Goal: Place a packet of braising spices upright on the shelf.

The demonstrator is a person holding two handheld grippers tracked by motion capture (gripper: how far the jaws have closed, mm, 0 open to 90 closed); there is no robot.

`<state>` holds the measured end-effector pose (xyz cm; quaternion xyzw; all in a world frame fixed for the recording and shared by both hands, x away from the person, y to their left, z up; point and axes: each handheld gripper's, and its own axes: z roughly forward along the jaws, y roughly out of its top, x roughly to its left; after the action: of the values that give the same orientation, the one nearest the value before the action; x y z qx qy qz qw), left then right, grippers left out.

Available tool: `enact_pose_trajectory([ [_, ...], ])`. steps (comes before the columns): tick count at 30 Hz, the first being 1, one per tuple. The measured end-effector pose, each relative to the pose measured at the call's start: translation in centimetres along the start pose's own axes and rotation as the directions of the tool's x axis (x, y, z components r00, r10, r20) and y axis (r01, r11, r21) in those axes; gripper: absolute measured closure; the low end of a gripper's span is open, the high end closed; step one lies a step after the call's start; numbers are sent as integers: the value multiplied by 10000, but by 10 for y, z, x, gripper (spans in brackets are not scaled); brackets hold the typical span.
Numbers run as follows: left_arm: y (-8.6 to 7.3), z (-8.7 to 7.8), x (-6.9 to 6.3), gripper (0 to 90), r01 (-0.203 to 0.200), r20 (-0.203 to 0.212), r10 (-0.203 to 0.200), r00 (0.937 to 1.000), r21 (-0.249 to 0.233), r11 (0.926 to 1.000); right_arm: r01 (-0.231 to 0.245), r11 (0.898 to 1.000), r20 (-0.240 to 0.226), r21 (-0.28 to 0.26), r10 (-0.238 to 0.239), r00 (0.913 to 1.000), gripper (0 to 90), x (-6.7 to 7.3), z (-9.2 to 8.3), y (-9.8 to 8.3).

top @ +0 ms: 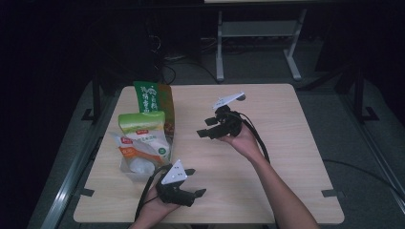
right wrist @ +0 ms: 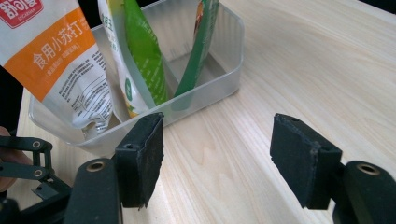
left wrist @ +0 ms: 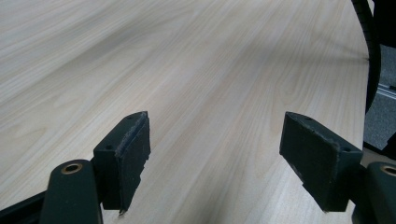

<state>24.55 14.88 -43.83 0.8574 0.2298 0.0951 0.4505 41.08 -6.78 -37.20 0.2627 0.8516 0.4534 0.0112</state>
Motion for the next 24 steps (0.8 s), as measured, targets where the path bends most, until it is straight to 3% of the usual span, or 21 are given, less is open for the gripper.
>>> enact_pose_trajectory([
  [15,0,-1,1,242,74,7,-74,10000,-93,9999,-147,9996,256,225,141,9996,307,-8,-15,-8],
  [24,-1,-2,3,241,137,30,-137,9999,-75,9999,-437,9988,386,223,428,9983,306,-11,-21,-22],
])
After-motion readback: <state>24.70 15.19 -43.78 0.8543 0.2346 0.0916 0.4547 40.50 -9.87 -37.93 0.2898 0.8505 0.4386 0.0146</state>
